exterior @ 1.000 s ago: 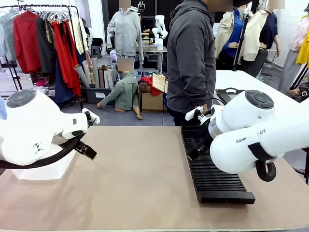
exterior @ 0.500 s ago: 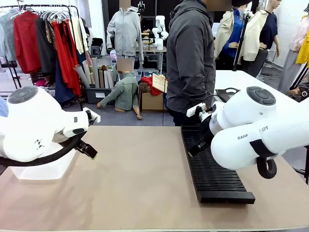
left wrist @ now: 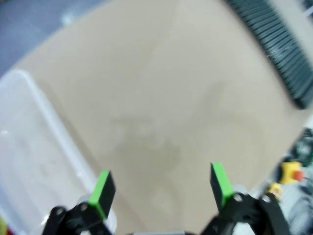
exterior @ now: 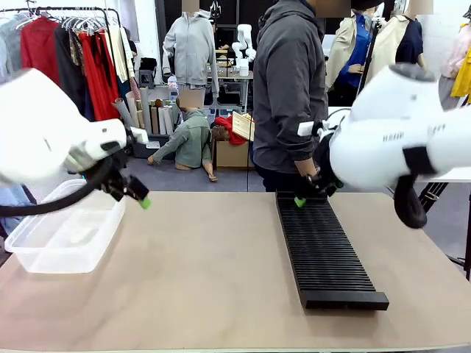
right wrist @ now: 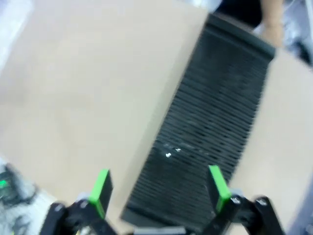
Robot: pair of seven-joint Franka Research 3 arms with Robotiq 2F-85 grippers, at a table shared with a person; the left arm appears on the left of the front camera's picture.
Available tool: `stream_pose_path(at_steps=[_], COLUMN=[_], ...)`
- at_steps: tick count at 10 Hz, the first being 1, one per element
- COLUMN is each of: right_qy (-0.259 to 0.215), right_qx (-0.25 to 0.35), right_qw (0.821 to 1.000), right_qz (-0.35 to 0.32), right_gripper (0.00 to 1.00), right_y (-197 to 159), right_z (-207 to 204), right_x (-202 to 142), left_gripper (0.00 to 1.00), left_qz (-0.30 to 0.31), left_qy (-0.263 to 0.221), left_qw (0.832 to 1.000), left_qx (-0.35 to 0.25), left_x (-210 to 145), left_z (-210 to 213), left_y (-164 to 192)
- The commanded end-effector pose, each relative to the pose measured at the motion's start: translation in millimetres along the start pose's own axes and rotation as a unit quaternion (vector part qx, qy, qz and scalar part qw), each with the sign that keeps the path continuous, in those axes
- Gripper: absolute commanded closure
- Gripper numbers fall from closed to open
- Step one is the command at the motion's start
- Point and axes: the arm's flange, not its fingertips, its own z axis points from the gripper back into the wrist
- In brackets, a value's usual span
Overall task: Sort PCBs into racks and boxes based on the side picked up.
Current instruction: Pick up the Blank PCB handed by the Human.
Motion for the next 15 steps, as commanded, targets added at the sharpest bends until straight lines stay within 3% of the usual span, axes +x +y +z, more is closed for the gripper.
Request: stream_pose_path(at_steps=[1,3,5,8,10,12,14,15], right_qy=[0.007,0.0,-0.035,-0.096,-0.131,-0.143,-0.156,-0.168], right_qx=[0.116,0.229,0.375,0.5,0.52,0.526,0.534,0.542], right_qw=[0.993,0.971,0.92,0.847,0.822,0.809,0.796,0.791], right_qz=[-0.029,-0.064,-0.108,-0.154,-0.192,-0.22,-0.239,-0.227], right_gripper=[0.0,0.0,0.0,0.0,0.0,0.0,0.0,0.0], right_y=[-20.2,-55.0,-107.7,-171.2,-201.2,-217.5,-224.7,-223.9], right_z=[29.6,43.2,49.0,58.0,57.5,49.6,41.8,40.7], right_x=[16.7,21.6,11.3,-23.5,-51.8,-69.2,-78.6,-77.1], left_gripper=[0.0,0.0,0.0,0.0,0.0,0.0,0.0,0.0], left_qz=[0.035,0.082,0.134,0.196,0.219,0.248,0.263,0.257], left_qy=[0.007,-0.034,-0.067,-0.111,-0.157,-0.185,-0.198,-0.197], left_qw=[0.995,0.973,0.946,0.904,0.883,0.868,0.851,0.851], left_qx=[-0.096,-0.213,-0.288,-0.362,-0.384,-0.389,-0.408,-0.414], left_x=[18.7,23.8,18.4,-4.8,-38.1,-67.0,-84.3,-85.0], left_z=[31.1,54.2,69.9,83.3,94.8,99.3,89.5,86.5], left_y=[18.6,36.9,61.0,96.3,124.8,151.5,174.4,177.6])
